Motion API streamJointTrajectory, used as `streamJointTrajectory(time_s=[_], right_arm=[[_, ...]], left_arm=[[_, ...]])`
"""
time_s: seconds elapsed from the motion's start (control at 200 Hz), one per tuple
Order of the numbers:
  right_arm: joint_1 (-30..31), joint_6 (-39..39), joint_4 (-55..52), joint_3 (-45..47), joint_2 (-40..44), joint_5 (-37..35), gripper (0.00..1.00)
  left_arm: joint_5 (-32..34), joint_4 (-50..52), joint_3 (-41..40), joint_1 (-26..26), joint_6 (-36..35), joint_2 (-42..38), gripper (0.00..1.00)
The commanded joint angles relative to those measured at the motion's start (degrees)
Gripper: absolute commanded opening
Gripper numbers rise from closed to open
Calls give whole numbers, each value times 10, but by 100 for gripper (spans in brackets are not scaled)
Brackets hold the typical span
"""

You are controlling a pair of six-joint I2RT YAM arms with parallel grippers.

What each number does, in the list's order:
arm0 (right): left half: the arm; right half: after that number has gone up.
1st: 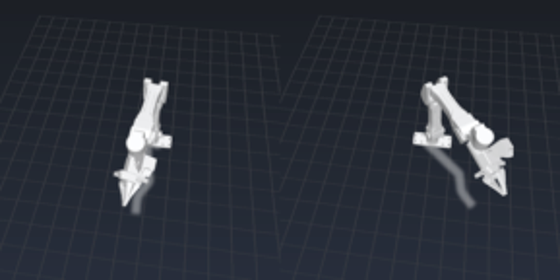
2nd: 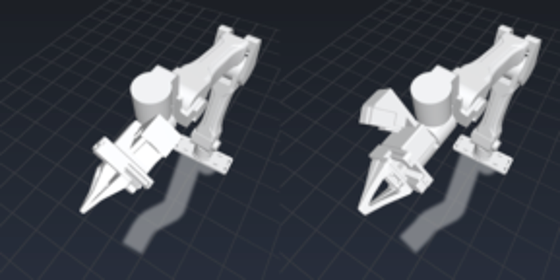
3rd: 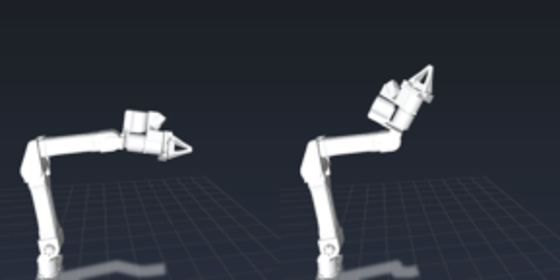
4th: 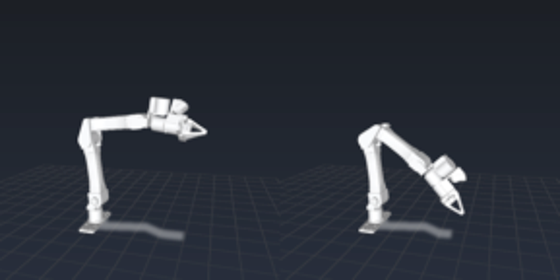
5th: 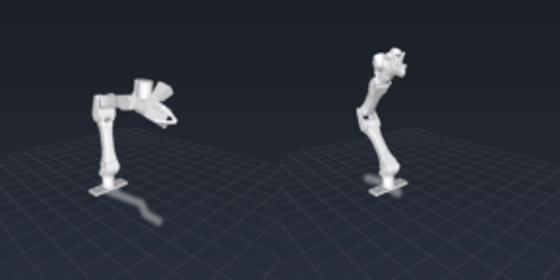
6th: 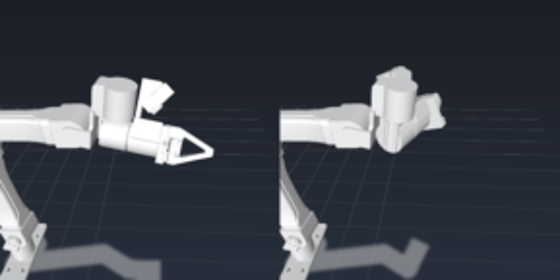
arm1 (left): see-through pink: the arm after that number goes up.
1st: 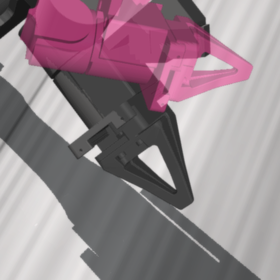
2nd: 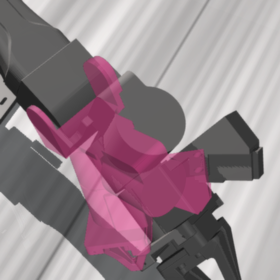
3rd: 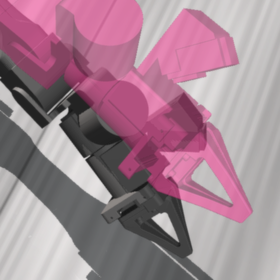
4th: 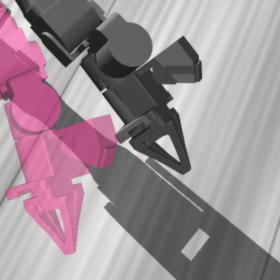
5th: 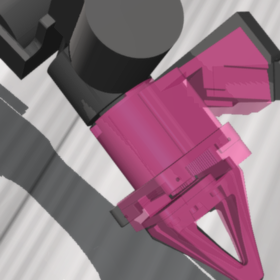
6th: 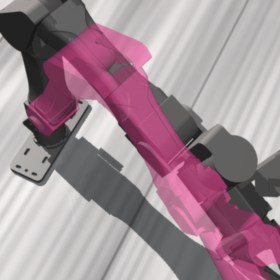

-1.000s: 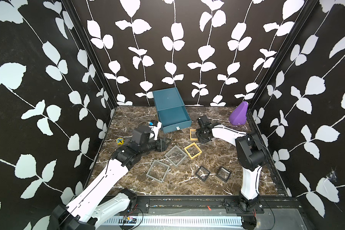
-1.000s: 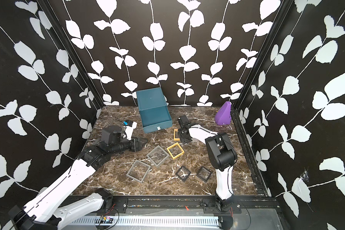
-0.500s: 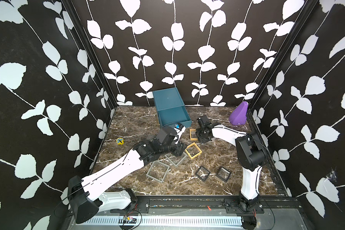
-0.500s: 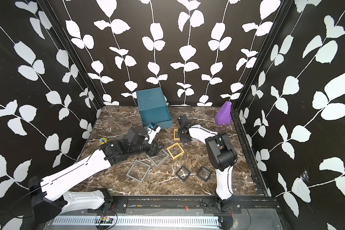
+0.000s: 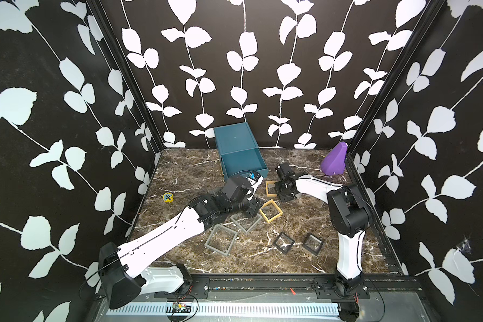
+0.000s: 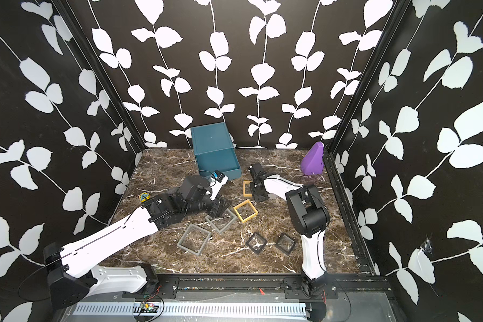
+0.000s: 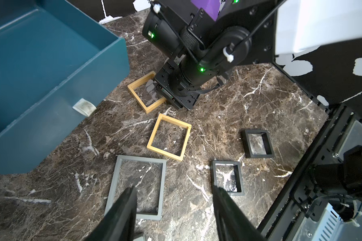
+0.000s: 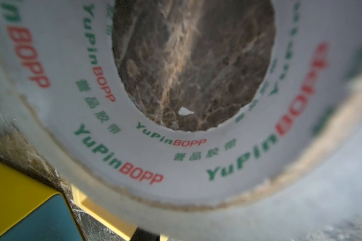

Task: Place the brooch boxes into the drawer by color
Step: Pick up the brooch box from the center of the board.

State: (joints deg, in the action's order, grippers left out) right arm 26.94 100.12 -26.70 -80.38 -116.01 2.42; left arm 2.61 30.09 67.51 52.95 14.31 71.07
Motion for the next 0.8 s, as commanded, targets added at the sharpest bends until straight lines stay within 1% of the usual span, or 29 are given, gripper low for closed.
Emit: streamJointTrajectory(time_s=[0.0, 0.145, 0.365, 0.435, 0.575, 0.795], right_arm=[[-3, 109, -34, -16, -11, 17, 31], [-3, 111, -39, -22, -16, 15, 28], [-4, 116, -64, -34, -14, 4, 15], [-5, 111, -79, -47, -14, -2, 14], [-6, 90, -143, -88, -13, -18, 0], [-13, 37, -238, -141, 22, -59, 0]], left_arm=[[6, 5, 16, 2, -8, -2, 56], [5, 5, 21, 2, -10, 2, 57], [6, 5, 23, 2, -11, 2, 57], [3, 6, 25, 2, -11, 2, 57], [6, 12, 34, 2, -15, 1, 57], [13, 21, 50, 2, -12, 2, 57]])
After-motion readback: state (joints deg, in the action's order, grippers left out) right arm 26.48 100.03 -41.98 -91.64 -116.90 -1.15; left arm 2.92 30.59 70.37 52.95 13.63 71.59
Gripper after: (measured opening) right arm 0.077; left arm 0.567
